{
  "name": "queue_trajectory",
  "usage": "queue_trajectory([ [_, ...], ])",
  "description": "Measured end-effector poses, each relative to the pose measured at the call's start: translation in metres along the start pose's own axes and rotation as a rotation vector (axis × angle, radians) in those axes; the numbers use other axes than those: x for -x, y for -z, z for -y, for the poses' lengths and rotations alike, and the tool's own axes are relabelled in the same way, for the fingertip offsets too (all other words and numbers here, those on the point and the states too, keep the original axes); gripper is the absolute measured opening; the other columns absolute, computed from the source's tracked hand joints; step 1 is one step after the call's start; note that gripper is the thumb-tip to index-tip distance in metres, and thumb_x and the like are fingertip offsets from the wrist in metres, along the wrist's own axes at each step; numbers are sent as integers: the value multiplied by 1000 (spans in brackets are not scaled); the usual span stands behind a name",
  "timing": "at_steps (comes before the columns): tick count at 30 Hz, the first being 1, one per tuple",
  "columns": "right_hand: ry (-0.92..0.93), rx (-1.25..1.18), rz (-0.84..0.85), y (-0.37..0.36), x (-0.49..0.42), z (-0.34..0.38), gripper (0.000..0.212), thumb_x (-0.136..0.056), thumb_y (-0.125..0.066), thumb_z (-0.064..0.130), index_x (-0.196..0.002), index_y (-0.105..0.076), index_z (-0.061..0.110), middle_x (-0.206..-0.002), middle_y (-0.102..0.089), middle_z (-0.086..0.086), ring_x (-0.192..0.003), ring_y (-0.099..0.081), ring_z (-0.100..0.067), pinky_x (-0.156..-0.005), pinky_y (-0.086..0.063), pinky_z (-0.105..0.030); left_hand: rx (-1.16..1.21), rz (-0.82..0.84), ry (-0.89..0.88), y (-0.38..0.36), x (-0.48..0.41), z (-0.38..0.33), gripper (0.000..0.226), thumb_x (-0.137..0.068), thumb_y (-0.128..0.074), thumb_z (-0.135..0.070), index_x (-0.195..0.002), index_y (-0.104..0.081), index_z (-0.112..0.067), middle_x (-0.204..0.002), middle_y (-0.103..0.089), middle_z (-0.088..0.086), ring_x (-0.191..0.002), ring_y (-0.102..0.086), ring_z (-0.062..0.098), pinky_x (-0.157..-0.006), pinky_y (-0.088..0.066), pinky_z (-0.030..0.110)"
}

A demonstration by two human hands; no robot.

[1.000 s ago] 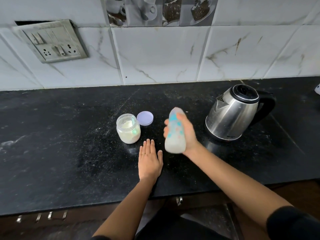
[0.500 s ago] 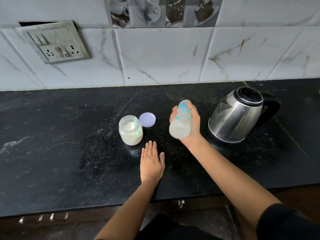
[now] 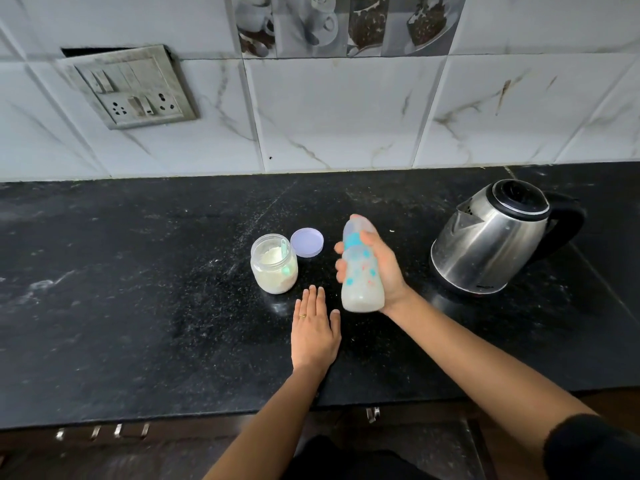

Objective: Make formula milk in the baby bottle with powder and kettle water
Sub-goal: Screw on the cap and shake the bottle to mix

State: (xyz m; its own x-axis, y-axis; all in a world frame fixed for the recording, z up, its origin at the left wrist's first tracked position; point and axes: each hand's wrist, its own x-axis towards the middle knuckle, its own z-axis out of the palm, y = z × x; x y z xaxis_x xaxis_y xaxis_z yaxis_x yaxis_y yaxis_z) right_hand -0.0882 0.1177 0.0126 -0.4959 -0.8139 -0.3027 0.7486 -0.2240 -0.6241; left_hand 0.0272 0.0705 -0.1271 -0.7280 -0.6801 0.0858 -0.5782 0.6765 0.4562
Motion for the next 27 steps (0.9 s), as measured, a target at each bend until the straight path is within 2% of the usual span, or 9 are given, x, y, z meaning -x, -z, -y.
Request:
queue_trajectory([
  [4,42,-277,-213,11,-28,20,25,-89,-56,37,-91,-56,12,-74,-58,-5,-52,-61,-16,-51,-52,-21,5,8,14,-1,0,-1,72,-90,-7,-48,-148,-24,-9,-156,-21,8,-145,-13,18,-117,1,29],
  [6,5,-171,-128,13,-20,9,28,-93,-48,37,-85,-55,11,-73,-56,-4,-49,-57,-15,-48,-49,-21,-5,10,14,-2,-1,-1,72,-90,-7,-48,-148,-24,-9,-156,-21,8,-145,-12,18,-117,2,29],
  [9,-44,13,-13,9,-6,-4,19,-93,-44,32,-96,-54,16,-77,-54,-6,-48,-52,-16,-46,-47,-23,-38,15,18,-3,-1,-1,71,-90,-8,-48,-148,-23,-9,-156,-21,8,-145,-12,18,-117,1,30],
  [14,46,-317,-194,11,-28,18,24,-90,-54,37,-85,-55,13,-71,-58,-4,-51,-60,-15,-50,-52,-21,-33,11,18,-3,-1,-2,72,-90,-7,-48,-148,-23,-9,-156,-21,8,-145,-12,18,-118,0,31],
  [16,28,-211,-134,12,-22,11,27,-93,-49,36,-83,-54,12,-67,-57,-3,-48,-57,-15,-48,-49,-20,-32,9,18,-3,-1,-2,72,-90,-7,-48,-148,-24,-9,-156,-22,8,-145,-12,18,-118,0,31],
  [19,-7,-18,-36,10,-6,-2,15,-93,-46,30,-99,-52,17,-75,-55,-6,-48,-53,-17,-46,-47,-23,-39,15,15,-3,-1,-2,72,-89,-7,-48,-148,-23,-9,-156,-21,8,-145,-11,18,-118,0,32],
  [21,41,-88,-76,5,-9,8,15,-93,-48,31,-92,-53,17,-74,-55,-6,-48,-55,-17,-47,-48,-22,-29,9,14,-3,-1,-2,72,-89,-7,-48,-148,-24,-9,-156,-21,8,-145,-12,18,-118,0,31],
  [24,77,-356,-265,3,-20,23,23,-90,-55,33,-79,-54,13,-70,-55,-4,-51,-58,-15,-51,-52,-20,-18,3,15,-2,0,-2,72,-90,-7,-48,-148,-25,-9,-156,-22,8,-145,-13,19,-117,1,30],
  [27,-8,-173,-136,3,-10,14,20,-91,-53,32,-86,-54,12,-72,-55,-5,-50,-56,-16,-50,-50,-21,-12,6,17,-2,0,-2,73,-89,-6,-49,-148,-24,-9,-156,-22,8,-145,-13,18,-117,2,29],
])
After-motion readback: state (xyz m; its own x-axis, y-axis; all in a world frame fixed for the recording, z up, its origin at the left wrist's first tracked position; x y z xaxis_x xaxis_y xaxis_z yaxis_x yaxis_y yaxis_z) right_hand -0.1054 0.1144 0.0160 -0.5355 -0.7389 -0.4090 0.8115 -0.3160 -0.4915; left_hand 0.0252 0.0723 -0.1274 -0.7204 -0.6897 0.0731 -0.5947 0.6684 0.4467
